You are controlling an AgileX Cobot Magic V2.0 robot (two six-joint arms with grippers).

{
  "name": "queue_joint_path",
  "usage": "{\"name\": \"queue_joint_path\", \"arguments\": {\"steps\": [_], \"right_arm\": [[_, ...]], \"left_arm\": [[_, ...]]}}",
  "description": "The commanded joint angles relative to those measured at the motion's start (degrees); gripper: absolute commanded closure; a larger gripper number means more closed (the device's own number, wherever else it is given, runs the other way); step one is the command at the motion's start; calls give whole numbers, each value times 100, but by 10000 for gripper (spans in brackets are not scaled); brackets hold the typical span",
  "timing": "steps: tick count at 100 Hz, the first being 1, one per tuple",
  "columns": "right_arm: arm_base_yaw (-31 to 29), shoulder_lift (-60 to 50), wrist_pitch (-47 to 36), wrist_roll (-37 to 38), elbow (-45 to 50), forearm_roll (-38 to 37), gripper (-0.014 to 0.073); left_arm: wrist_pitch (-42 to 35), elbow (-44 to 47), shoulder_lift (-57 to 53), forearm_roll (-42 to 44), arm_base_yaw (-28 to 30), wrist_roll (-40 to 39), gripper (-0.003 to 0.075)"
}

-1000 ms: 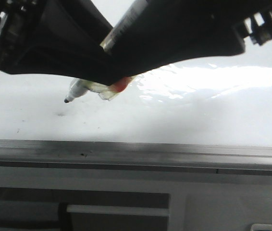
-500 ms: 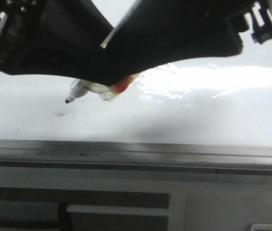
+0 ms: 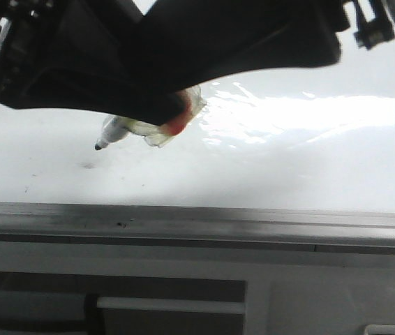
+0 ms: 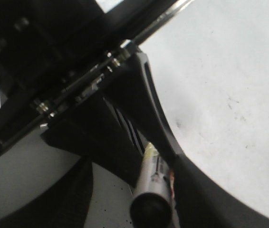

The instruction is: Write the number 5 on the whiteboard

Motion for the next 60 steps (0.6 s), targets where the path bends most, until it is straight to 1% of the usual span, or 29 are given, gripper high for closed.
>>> {"name": "queue_joint_path", "arguments": {"steps": [1,7,27,37,49,60], "right_arm": [[16,-129,-360,-38,-200,75,280],[16,-129,-385,-38,-200,75,327],[16,-129,-386,-38,-200,75,566],[16,-129,-386,-38,-200,65,662],[16,-129,-386,-38,-200,65,664],[16,-129,-375,-38,-200,65,664]], "left_arm": [[-315,-203,-124,-99,-31,-28,740],[-315,-203,-124,-99,-31,-28,741],[-315,-203,-124,-99,-31,-28,741],[-315,-203,-124,-99,-31,-28,741],[-326,-203,-124,-218,-31,-28,741],[-479,-203,-124,-742,-31,-28,734]]}}
